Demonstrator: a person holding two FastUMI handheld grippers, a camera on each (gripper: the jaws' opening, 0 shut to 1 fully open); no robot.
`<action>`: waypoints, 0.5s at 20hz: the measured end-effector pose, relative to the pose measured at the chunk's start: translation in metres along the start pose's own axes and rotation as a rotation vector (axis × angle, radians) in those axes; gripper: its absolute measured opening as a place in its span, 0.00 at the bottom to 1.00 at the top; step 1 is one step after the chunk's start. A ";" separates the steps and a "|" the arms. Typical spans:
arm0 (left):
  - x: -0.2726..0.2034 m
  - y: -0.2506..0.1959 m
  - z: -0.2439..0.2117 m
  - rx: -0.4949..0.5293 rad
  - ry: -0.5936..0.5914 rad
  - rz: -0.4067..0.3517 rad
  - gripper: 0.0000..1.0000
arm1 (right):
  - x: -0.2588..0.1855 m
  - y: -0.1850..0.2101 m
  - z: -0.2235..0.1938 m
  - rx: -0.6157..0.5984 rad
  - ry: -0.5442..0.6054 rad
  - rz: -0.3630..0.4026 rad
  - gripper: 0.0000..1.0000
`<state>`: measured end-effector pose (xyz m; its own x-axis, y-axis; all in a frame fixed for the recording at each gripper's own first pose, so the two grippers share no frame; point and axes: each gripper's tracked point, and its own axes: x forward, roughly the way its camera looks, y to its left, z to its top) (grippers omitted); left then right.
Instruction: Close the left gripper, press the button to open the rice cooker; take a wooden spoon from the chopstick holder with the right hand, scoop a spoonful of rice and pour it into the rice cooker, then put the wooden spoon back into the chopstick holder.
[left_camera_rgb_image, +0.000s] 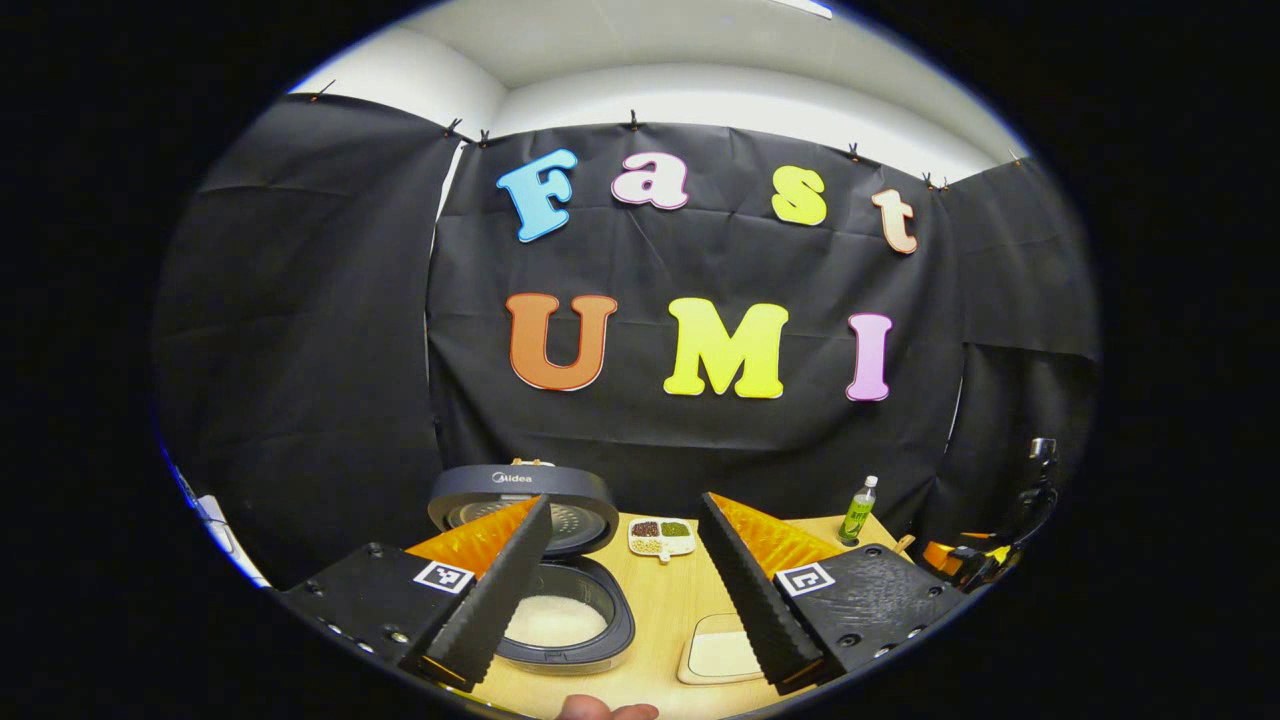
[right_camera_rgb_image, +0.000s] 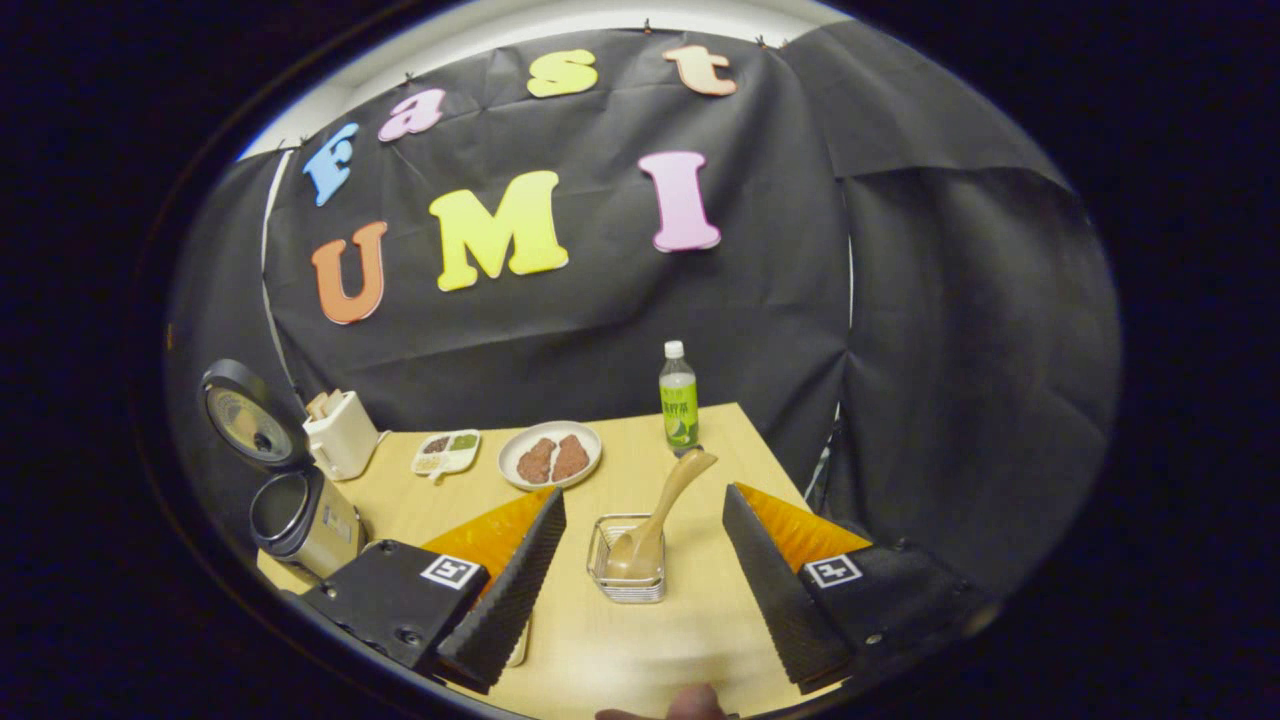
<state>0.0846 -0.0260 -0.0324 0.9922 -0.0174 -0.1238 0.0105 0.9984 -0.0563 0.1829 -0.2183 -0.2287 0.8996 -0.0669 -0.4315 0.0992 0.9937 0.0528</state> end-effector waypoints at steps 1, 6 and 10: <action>0.000 -0.004 -0.003 0.005 0.003 -0.002 0.94 | 0.015 -0.004 -0.007 0.007 0.019 0.000 1.00; 0.001 -0.005 -0.010 0.020 0.052 0.028 0.95 | 0.089 -0.009 -0.046 0.027 0.152 0.047 1.00; 0.002 0.011 -0.020 -0.011 0.085 0.105 0.95 | 0.130 -0.012 -0.058 0.041 0.203 0.060 0.94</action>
<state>0.0838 -0.0161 -0.0528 0.9736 0.0821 -0.2128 -0.0948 0.9943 -0.0498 0.2736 -0.2334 -0.3380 0.8009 0.0161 -0.5986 0.0688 0.9905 0.1187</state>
